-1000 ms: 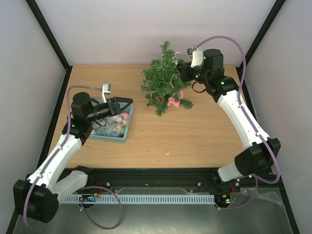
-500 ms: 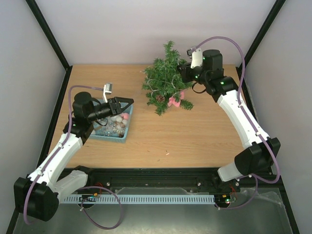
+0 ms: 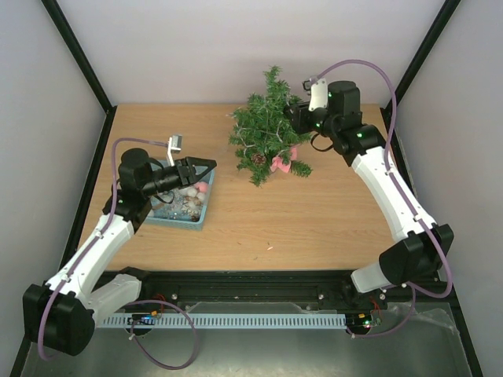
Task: Decorate the small christmas tree
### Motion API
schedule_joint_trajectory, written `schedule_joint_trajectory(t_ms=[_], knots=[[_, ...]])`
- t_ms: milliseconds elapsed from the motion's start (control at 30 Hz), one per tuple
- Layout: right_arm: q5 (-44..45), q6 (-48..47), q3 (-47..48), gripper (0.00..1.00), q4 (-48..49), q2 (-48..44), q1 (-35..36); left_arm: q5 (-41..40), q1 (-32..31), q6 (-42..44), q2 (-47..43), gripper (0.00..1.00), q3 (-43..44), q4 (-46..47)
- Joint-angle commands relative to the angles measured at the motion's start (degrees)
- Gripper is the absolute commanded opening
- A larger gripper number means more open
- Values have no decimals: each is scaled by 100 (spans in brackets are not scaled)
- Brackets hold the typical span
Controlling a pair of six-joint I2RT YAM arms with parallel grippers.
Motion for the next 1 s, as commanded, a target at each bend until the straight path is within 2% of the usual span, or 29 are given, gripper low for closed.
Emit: schedule_joint_trajectory(t_ms=[0,367,533,667,700,733,767,867,967], knots=[[26,11,-46,38,-34,-355,40,-22,-15,16,39,37,-49,192],[204,72,-262,59,-72,-740,36,-196,-36,16,223,39,-26,-37],[410,201,-312,68,-83,-965,31,-334,-143,77,306,45,5,-295],[1076,809,-434,74,40,-1392,26,-624,-538,75,426,57,-49,-445],[1371,1021,-528,79,71,-1554,31,-752,-683,39,469,59,-80,-468],[1581,1332,-619,92,86,-1704,27,-874,-822,-23,521,61,-124,-427],[1747,1551,-724,100,75,-1860,23,-929,-955,-95,582,62,-176,-345],[2072,1958,-938,99,-150,-2186,25,-1205,-1304,-378,790,61,-321,-174],[2251,2242,-1413,99,-120,-2606,25,-1451,-1532,-718,1030,47,-470,245]])
